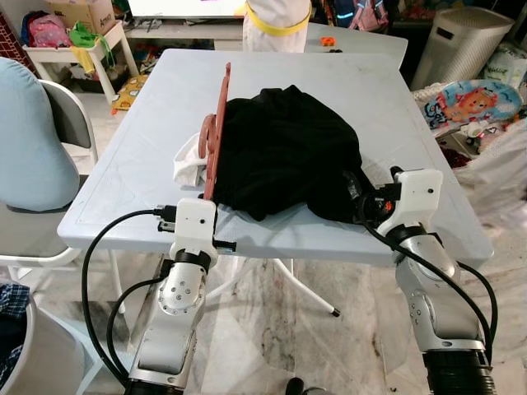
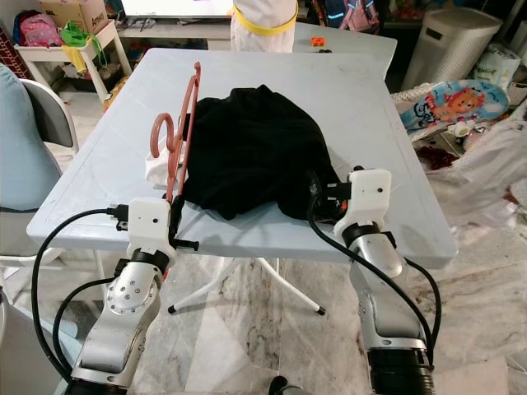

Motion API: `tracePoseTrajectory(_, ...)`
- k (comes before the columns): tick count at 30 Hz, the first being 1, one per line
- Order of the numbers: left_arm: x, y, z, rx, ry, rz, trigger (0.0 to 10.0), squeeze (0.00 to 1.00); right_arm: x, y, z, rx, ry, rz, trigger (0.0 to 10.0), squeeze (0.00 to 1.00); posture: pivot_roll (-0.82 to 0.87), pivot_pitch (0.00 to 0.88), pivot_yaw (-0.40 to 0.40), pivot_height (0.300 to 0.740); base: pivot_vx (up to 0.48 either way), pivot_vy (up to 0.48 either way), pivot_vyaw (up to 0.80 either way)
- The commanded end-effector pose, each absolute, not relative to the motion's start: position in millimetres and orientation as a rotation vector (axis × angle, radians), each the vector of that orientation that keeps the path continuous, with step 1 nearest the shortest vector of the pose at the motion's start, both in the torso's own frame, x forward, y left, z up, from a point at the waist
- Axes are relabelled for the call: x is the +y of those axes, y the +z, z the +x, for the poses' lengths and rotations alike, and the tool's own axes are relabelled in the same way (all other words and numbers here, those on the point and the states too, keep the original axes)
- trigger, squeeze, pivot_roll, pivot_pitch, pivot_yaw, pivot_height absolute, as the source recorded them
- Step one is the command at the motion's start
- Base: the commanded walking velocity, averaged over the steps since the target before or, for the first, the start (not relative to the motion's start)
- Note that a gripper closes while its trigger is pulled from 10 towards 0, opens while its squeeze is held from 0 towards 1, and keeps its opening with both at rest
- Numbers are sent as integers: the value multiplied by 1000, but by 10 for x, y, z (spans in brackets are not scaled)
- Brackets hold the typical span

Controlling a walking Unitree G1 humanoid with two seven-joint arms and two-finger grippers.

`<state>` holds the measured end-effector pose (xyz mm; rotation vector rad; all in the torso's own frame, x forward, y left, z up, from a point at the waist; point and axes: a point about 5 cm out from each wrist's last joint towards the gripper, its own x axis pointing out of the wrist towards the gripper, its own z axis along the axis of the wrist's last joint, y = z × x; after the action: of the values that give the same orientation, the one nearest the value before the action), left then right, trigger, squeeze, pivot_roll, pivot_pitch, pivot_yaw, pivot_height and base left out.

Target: Hang hanger

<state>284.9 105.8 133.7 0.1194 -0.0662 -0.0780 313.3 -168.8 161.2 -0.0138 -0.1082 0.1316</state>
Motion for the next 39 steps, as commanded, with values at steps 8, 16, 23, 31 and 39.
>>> tracePoseTrajectory(8,1067,1265,2804,-23,-77,127,10000,0,-1730,1604,3132,-93,118,-23,10000,0,-7,193,-40,740,-189,0,0)
tracePoseTrajectory(16,1069,1259,2801,-17,-75,129,10000,0,-1709,1597,3146,-86,126,-30,10000,0,-10,194,-43,740,-132,0,0)
tracePoseTrajectory(23,1065,1247,2795,-13,-78,132,10000,0,-1708,1579,3144,-78,133,-40,10000,0,-10,194,-43,740,0,0,0)
tracePoseTrajectory(31,1051,1254,2798,-5,-89,101,10000,0,-1738,1551,3143,-62,133,-50,10000,0,-13,197,-44,740,0,0,0)
tracePoseTrajectory(39,1033,1246,2800,3,-100,92,10000,0,-1731,1526,3138,-54,135,-53,10000,0,-13,197,-44,740,0,358,0)
